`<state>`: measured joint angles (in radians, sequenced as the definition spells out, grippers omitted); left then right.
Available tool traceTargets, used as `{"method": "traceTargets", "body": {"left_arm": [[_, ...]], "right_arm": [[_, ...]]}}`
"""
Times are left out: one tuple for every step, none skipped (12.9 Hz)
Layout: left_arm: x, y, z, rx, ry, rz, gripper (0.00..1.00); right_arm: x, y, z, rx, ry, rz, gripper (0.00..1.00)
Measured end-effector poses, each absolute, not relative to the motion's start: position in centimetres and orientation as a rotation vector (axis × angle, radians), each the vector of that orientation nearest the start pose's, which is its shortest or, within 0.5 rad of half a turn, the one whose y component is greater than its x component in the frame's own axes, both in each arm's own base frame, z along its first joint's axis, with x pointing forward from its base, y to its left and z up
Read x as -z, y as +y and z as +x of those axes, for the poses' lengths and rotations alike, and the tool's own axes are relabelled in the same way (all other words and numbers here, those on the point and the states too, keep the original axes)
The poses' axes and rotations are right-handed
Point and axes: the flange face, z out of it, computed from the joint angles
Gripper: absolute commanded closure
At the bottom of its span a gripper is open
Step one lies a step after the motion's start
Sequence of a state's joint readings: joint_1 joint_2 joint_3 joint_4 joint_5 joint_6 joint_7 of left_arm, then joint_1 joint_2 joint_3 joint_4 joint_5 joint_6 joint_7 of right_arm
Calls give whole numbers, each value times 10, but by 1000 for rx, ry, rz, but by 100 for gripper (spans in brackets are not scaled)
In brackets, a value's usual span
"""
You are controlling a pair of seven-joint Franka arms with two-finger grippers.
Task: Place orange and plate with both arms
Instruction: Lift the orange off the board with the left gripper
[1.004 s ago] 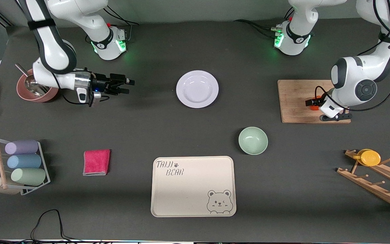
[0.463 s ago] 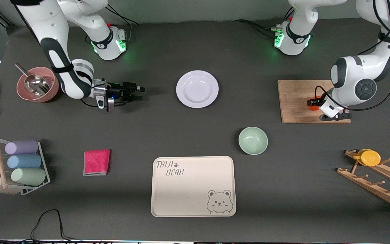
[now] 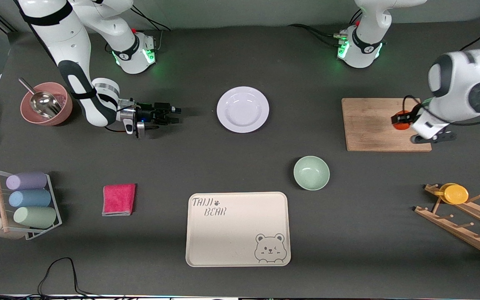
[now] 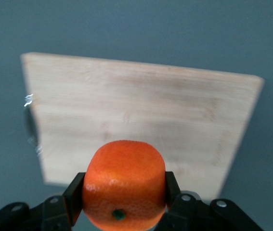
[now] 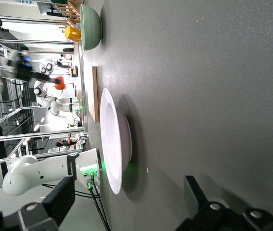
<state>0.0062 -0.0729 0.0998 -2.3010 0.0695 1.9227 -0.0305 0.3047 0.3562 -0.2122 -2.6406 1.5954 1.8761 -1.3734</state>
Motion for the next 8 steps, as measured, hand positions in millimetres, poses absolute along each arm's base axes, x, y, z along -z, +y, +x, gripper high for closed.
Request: {"method": "traceTargets", "body": {"left_arm": [[-400,56,468,-488,-165,-3056,100],[-444,58,473,-487,-175,-3055,100],[-486,60,477,-472,-185,-3055,100],[-521,61,480,-457,-193,-3056,100],[-548,62,480,-445,-200,-3056,100],[-569,62,481,-436,-204,-3057,100],[-585,61,482,-425,-204,-3057,100],[-594,58,484,-417,-197,-3057,100]], "right_arm": [[-115,96,336,-44,1,-1942,6],[-115,96,336,-46,1,-1942,11],[-114,96,335,-48,2,-1942,16],[-113,96,335,-50,3,-1942,23],[-113,96,335,-52,4,-1943,26],[-112,96,335,-53,5,-1943,28],[-112,96,335,-53,5,-1943,32],[-111,96,335,-54,5,-1944,37]]}}
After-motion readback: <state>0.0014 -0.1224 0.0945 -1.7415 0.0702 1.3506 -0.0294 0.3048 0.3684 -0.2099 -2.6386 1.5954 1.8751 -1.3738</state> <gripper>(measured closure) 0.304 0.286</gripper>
